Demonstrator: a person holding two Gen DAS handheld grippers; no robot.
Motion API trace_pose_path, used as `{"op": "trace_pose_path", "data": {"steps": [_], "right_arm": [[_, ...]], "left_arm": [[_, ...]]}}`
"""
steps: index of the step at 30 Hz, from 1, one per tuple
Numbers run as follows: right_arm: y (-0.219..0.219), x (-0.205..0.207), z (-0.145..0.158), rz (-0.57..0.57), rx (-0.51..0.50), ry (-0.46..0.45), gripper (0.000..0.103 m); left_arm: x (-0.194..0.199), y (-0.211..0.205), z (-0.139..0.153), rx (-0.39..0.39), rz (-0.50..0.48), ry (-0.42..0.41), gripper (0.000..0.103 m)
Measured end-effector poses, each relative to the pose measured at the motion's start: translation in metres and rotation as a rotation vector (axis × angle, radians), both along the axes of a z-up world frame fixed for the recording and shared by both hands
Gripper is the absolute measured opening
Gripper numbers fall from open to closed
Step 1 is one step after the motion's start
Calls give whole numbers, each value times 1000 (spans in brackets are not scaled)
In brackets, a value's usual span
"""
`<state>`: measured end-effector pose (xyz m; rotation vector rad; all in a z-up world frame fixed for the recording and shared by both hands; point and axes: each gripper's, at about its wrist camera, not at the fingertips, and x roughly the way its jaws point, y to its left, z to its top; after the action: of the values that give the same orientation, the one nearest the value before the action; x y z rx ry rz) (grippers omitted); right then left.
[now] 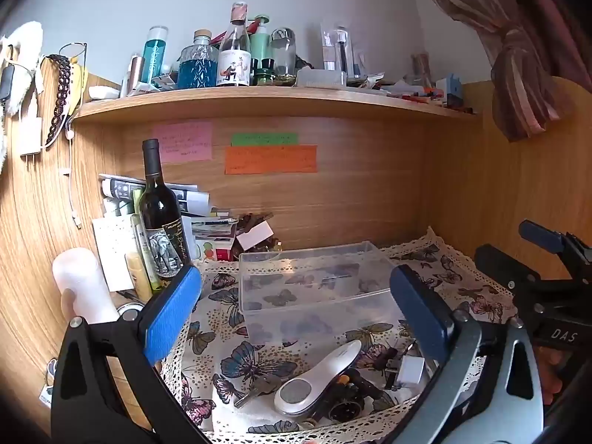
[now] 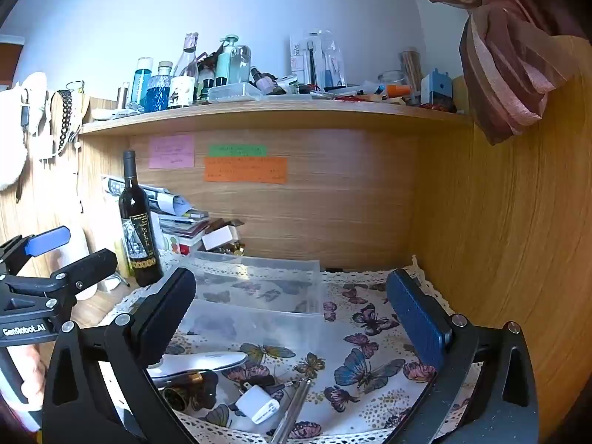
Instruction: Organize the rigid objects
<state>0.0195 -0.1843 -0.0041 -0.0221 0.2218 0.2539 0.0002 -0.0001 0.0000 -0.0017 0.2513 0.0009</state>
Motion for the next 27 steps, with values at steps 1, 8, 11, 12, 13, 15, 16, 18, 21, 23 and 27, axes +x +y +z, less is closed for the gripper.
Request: {"op": "trace_pose_path", "data": {"steps": [1,8,11,12,13,15,16,18,21,23,27], "right_arm": [[0,0,0,-3,-2,-2,103],[-1,1,-2,1,0,-3,103],[3,0,2,4,1,-4,103],[3,0,3,4,-1,-6,103],[4,0,3,4,-2,-9,103],[6,-1,5,4,-6,-12,103],[7,-1,7,4,-8,-13,103],[2,-2,1,3,4,-11,103],[1,-5,2,6,7,-15,103],[2,-6,2,5,6,-17,103],[3,-5,3,7,7,-18,103]], "left_arm": [[0,0,0,0,-1,2,103],[3,-1,3,-3,-6,7,103],[6,-3,2,-2,-8,5,103],[8,-4,2,-1,-7,5,103],[9,-5,1,0,-6,5,103],[10,-3,2,-2,-7,5,103],[4,-2,2,-6,-10,-1,103],[1,-1,3,-14,-10,-6,103],[0,1,5,-24,-9,-7,103],[0,1,5,-24,-9,-7,103],[-1,2,5,-24,-11,-7,103]]}}
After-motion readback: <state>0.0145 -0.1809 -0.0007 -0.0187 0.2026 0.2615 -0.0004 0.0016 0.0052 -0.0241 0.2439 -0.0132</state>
